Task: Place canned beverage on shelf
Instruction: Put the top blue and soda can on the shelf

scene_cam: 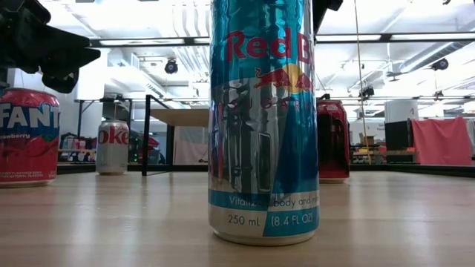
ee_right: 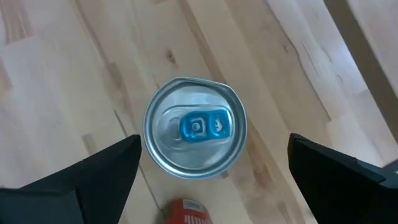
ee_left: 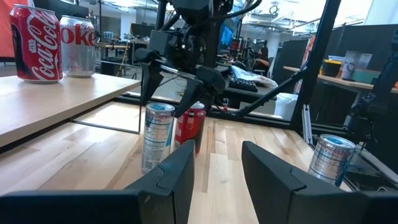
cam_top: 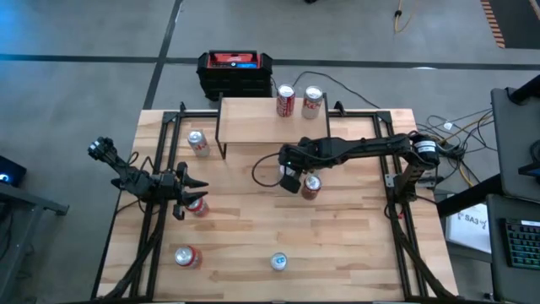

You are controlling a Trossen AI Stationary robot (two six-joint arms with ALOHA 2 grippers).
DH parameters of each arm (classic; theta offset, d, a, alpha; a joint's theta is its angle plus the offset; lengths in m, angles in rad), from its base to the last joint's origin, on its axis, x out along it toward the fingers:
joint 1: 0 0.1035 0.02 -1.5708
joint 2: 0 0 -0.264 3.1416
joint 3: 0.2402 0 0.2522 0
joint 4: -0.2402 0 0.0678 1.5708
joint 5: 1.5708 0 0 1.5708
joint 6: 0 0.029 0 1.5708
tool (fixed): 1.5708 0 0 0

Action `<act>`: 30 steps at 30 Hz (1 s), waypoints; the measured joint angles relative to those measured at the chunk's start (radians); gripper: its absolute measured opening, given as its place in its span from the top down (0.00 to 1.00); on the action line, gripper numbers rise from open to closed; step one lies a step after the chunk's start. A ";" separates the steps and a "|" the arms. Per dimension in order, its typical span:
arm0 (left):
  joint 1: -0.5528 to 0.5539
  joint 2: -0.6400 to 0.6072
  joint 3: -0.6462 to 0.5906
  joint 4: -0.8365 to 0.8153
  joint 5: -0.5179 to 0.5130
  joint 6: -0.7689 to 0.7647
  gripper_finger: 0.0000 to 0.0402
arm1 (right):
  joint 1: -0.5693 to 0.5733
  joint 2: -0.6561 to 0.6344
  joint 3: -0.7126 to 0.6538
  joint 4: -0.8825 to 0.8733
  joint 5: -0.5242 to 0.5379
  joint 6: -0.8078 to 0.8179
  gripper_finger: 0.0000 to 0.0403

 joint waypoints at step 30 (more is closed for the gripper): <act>0.000 0.000 0.000 0.000 0.000 0.000 0.71 | -0.024 0.191 0.097 0.053 -0.002 0.258 0.49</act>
